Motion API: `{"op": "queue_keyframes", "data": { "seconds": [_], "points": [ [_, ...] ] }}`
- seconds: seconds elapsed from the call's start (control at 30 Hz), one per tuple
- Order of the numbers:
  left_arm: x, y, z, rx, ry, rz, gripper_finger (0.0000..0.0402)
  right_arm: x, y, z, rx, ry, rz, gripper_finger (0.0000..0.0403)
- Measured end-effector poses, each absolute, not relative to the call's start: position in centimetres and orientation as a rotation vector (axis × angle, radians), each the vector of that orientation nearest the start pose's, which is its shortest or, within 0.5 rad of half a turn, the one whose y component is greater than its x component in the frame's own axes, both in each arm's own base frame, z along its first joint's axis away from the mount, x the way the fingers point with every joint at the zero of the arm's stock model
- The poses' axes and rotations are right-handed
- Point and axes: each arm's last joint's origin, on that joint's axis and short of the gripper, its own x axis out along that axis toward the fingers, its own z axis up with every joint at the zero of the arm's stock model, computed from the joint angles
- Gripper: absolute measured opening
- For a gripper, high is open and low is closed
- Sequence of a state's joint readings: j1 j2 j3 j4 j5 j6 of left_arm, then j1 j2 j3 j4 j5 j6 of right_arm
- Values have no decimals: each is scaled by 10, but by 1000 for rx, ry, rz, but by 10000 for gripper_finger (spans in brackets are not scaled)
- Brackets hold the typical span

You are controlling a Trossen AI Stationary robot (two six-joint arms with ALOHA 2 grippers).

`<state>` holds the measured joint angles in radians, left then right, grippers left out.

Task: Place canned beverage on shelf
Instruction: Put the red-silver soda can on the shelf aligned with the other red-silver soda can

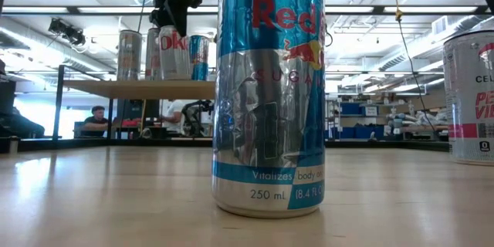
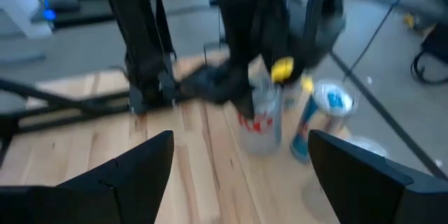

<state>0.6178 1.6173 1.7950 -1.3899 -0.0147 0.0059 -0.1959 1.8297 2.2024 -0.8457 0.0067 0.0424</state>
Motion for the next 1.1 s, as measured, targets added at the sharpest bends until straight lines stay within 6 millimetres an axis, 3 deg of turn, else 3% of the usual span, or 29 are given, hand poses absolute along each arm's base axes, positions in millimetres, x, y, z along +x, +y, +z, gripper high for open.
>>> {"op": "queue_keyframes", "data": {
  "seconds": [0.57, 1.1],
  "points": [
    [241, 173, 380, -327, 1186, 595, 318, 382, -76, 490, 56, 135, -205, 338],
    [244, 169, 379, -351, 1178, 575, 318, 383, -76, 493, 53, 106, -204, 338]
  ]
}}
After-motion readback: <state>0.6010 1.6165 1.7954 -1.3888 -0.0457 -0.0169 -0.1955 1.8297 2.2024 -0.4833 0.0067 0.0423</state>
